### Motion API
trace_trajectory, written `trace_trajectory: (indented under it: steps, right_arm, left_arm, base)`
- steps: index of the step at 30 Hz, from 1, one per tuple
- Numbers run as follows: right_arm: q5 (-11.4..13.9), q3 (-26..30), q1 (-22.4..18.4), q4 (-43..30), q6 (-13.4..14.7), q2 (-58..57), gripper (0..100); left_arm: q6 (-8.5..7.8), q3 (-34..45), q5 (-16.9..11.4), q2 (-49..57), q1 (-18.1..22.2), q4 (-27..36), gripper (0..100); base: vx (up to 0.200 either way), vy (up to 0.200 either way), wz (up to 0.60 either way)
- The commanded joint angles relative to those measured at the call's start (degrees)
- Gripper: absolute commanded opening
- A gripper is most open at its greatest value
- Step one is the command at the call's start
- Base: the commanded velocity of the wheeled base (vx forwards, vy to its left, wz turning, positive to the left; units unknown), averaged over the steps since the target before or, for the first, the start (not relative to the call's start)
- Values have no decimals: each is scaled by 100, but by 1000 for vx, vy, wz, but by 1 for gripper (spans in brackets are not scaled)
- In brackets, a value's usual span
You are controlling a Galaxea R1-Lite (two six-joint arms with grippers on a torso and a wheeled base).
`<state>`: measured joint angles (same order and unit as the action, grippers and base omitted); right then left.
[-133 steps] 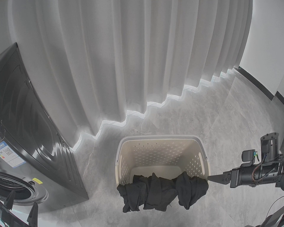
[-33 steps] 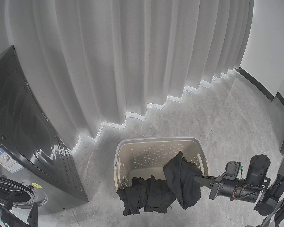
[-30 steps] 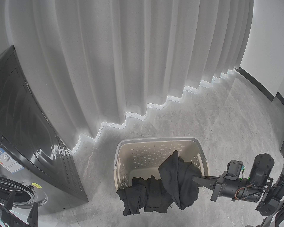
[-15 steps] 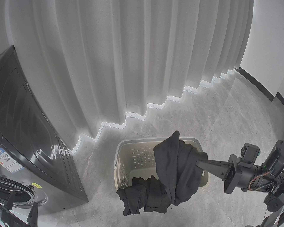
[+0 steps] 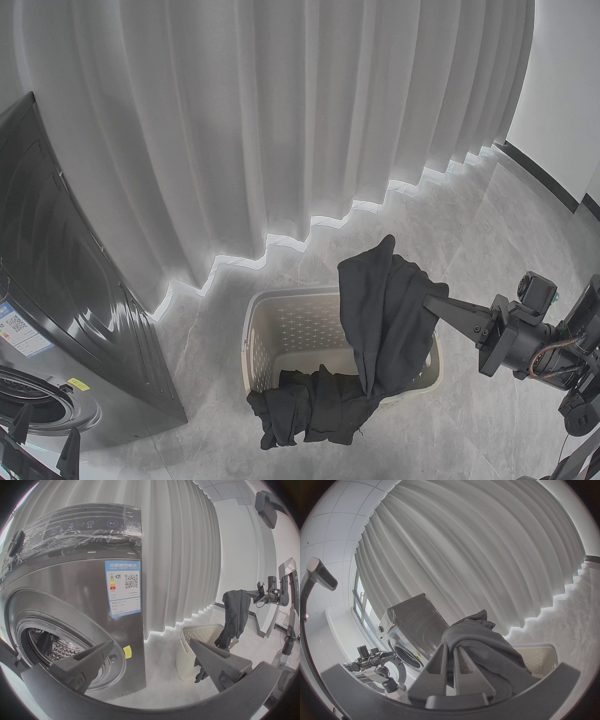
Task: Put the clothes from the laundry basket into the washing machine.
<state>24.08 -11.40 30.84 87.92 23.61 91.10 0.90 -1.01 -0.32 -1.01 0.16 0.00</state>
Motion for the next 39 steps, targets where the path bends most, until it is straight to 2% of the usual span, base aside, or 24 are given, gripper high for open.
trace_trajectory:
  steps: [1,9,23,25,32,36,39]
  right_arm:
    - [9,-99,-70,-20,-32,136,0]
    - [18,-205,-140,-20,-76,127,0]
    - [27,-249,18,-12,-94,66,0]
    - [36,-240,115,-20,-94,13,0]
    - [53,-12,1337,-29,-94,-435,0]
    - [159,-20,1653,6,-111,-558,0]
    - [317,-20,1636,-20,-103,-708,0]
  left_arm:
    - [-2,101,5,101,2,0,100]
    - [6,101,5,101,2,0,100]
    - [6,101,-3,101,2,0,100]
    - [6,101,5,101,2,0,100]
    - [-11,101,5,101,2,0,100]
    - [-29,101,-3,101,2,0,100]
    - [-29,101,-3,101,2,0,100]
  base:
    - [0,0,0]
    - [0,0,0]
    - [-200,0,0]
    - [-200,0,0]
    - [-57,0,0]
    - [0,0,0]
    - [0,0,0]
